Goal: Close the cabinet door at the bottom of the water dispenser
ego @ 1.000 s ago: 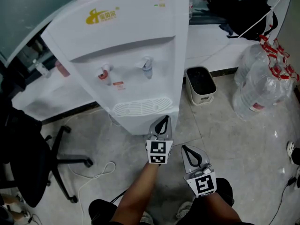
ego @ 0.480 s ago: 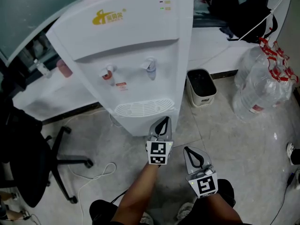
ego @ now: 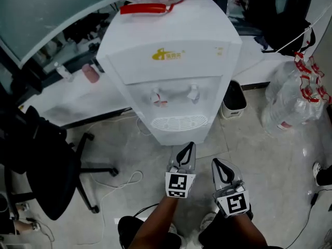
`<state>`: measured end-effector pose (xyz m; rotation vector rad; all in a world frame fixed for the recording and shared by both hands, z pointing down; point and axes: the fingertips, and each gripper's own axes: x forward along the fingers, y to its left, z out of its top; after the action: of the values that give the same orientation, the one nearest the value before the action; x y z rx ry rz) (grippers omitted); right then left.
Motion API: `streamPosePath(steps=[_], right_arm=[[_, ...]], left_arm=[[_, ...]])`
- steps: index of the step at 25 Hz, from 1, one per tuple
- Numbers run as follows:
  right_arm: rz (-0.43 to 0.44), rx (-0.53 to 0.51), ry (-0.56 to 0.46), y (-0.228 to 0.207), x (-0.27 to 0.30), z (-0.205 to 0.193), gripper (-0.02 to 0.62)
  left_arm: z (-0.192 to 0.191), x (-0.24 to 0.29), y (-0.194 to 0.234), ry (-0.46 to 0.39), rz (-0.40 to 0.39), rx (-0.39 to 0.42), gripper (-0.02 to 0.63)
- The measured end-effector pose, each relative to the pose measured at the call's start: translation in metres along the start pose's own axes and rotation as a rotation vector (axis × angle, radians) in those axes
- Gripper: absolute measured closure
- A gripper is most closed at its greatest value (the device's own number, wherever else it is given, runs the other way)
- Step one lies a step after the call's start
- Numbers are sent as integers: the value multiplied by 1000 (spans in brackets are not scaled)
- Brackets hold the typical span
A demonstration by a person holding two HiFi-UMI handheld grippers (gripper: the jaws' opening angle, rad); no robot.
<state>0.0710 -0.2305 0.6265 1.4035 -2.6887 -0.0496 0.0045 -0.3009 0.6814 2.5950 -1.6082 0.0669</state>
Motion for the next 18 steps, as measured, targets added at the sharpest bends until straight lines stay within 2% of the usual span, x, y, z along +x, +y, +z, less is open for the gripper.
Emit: streamPosePath(steps=[4, 7, 12, 15, 18], right_arm=[[-18, 10, 24, 3, -12, 78, 592], [-23, 36, 47, 8, -24, 138, 592], [7, 8, 49, 17, -44, 272, 592], [39, -18, 45, 25, -59, 338, 592], [85, -33, 12, 37, -70, 385, 592]], left_arm=[[80, -45, -11, 4, -9, -8, 588], [159, -76, -21, -27, -16, -16, 588], [284, -129, -37, -18, -1, -37, 588], [343, -162, -47, 3, -3, -50, 588], [380, -191, -50, 25, 8, -55, 588]])
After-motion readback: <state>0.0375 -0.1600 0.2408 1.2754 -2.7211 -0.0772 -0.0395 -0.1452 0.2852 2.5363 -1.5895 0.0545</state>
